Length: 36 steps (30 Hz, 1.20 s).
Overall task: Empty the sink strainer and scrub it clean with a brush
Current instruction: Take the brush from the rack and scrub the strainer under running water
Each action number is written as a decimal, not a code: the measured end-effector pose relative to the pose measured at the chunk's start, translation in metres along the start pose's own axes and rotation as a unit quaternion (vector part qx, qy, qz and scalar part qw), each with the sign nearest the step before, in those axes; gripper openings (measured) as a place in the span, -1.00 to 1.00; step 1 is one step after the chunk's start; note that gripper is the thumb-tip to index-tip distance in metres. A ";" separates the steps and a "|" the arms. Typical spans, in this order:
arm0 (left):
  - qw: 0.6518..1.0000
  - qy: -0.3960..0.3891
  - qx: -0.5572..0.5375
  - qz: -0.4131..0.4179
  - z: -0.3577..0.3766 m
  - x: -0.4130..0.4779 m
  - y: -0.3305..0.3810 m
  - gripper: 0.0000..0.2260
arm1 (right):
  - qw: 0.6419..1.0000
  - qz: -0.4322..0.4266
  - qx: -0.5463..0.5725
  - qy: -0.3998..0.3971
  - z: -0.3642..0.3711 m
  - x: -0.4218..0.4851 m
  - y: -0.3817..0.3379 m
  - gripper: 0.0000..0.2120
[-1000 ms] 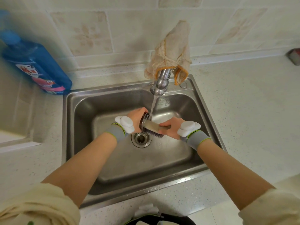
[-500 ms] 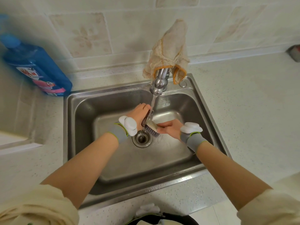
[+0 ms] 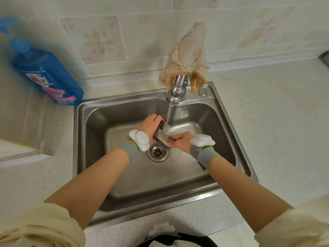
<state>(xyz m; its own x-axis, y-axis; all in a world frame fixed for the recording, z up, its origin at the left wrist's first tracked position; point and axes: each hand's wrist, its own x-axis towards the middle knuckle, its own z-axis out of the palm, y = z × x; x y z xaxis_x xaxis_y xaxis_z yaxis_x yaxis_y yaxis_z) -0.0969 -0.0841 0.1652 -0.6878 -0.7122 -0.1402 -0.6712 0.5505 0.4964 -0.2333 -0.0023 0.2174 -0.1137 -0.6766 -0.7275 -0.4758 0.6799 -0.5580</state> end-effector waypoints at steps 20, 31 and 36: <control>0.997 -0.082 0.003 -0.007 0.000 0.006 0.003 -0.39 | 0.966 -0.065 -0.230 0.097 -0.023 0.013 0.022 -0.59; 0.998 -0.047 -0.024 -0.031 -0.019 0.007 0.007 -0.36 | 0.990 -0.063 -0.105 0.063 -0.005 0.017 0.024 -0.60; 0.994 -0.080 -0.054 -0.054 -0.010 -0.002 0.006 -0.30 | 0.911 -0.107 -0.380 0.117 -0.018 0.013 0.022 -0.58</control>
<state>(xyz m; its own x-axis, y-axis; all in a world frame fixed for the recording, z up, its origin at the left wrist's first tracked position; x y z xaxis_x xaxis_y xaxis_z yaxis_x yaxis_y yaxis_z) -0.0971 -0.0838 0.1771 -0.6551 -0.6809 -0.3275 -0.7154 0.4194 0.5588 -0.2606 -0.0015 0.2027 -0.0871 -0.8732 -0.4796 -0.9653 0.1929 -0.1759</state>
